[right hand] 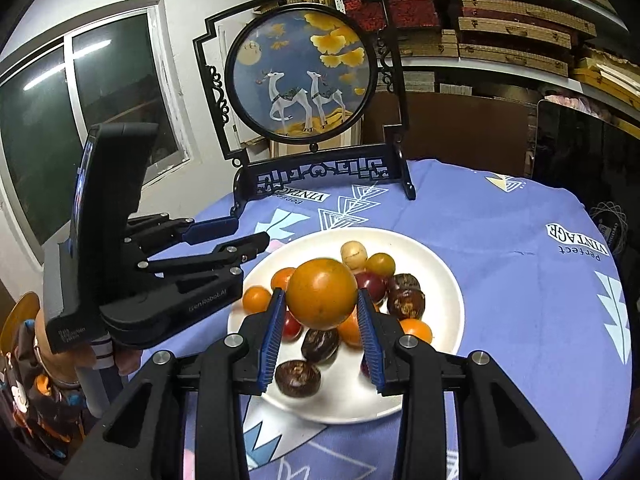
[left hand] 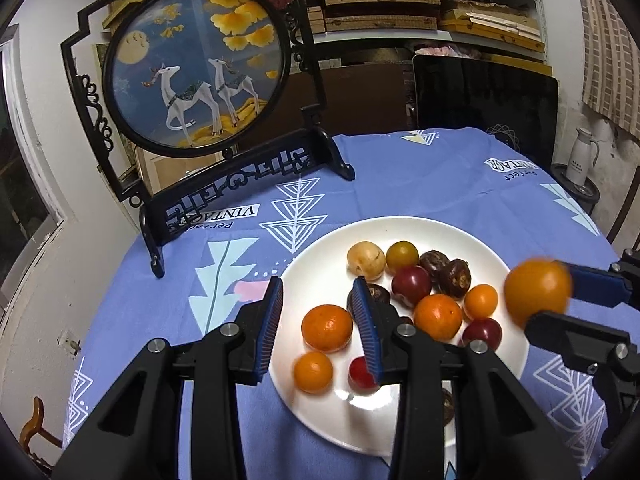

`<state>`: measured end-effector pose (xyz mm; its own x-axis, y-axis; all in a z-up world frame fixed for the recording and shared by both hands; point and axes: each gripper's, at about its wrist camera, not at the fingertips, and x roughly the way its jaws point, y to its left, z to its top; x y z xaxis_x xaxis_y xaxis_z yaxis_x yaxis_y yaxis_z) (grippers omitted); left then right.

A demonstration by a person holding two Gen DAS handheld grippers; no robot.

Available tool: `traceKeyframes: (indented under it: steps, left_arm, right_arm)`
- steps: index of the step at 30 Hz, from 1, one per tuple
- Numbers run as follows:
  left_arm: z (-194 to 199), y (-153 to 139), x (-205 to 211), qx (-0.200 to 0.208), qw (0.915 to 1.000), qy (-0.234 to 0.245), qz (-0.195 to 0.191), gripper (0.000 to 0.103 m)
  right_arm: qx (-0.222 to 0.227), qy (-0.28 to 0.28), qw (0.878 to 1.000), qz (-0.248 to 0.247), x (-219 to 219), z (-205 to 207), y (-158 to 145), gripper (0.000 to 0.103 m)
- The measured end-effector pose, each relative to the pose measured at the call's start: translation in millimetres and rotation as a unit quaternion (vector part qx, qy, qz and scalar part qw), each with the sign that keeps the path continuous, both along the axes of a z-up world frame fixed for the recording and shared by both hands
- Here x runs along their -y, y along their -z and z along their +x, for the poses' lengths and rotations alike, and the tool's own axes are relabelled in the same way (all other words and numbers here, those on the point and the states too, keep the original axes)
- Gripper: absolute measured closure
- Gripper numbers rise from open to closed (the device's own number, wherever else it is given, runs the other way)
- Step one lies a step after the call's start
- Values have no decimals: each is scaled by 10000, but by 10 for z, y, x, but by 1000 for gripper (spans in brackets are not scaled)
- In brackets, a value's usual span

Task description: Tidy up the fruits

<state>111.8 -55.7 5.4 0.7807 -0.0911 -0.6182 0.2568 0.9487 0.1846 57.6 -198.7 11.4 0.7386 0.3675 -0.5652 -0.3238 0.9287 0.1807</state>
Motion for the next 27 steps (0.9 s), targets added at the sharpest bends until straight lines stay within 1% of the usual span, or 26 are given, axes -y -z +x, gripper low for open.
traceKeyframes:
  steps: [3, 5, 6, 7, 9, 11, 12, 14, 16, 19, 22, 23, 24, 25, 26, 27]
  left_arm:
    - [82, 55, 37, -75, 10000, 16, 30, 67]
    - [145, 113, 80, -156, 9998, 70, 99, 66]
    - [176, 147, 95, -180, 9997, 46, 139, 59]
    - [204, 179, 102, -205, 9997, 14, 164, 57]
    - [234, 221, 89, -257, 9996, -3, 149, 55]
    - [254, 247, 52, -299, 9995, -30, 89, 53]
    - [262, 255, 37, -305, 9995, -50, 80, 51]
    - [266, 264, 18, -288, 9995, -87, 80, 50]
    - [259, 269, 8, -294, 9995, -101, 54, 49]
    - [196, 258, 0, -258, 9996, -82, 32, 46]
    - [92, 212, -29, -95, 9999, -89, 12, 37]
    - [42, 186, -46, -6, 9999, -104, -8, 32]
    - [7, 162, -58, 77, 9999, -122, -20, 29]
    - [-64, 115, -83, 263, 9995, -177, -26, 21]
    - [-125, 70, -102, 446, 9987, -229, -22, 10]
    - [-191, 21, -116, 651, 9975, -270, -11, 6]
  right_arm:
    - [-33, -23, 10000, 26, -21, 119, 1, 66]
    - [-42, -30, 9999, -95, -73, 221, 24, 66]
    - [-31, 16, 9998, -188, -94, 270, 41, 66]
    - [-50, 67, 9997, -241, -109, 335, 64, 66]
    - [-102, 95, 9997, -176, -106, 400, 88, 66]
    - [-117, 90, 9999, -85, -96, 408, 107, 62]
    - [-117, 85, 9999, -71, -92, 397, 115, 58]
    - [-127, 106, 9999, -43, -84, 372, 129, 55]
    - [-121, 163, 9998, -19, -62, 341, 135, 48]
    - [-169, 180, 9997, 56, -38, 288, 143, 45]
    - [-127, 189, 9997, 51, -22, 151, 141, 44]
    - [-84, 199, 9998, 34, -15, 93, 134, 43]
    - [-16, 225, 9997, -4, -8, 24, 125, 40]
    - [105, 298, 9995, -97, 0, -74, 114, 34]
    - [225, 363, 9989, -195, 3, -155, 105, 33]
    - [352, 417, 9980, -304, 7, -233, 94, 31]
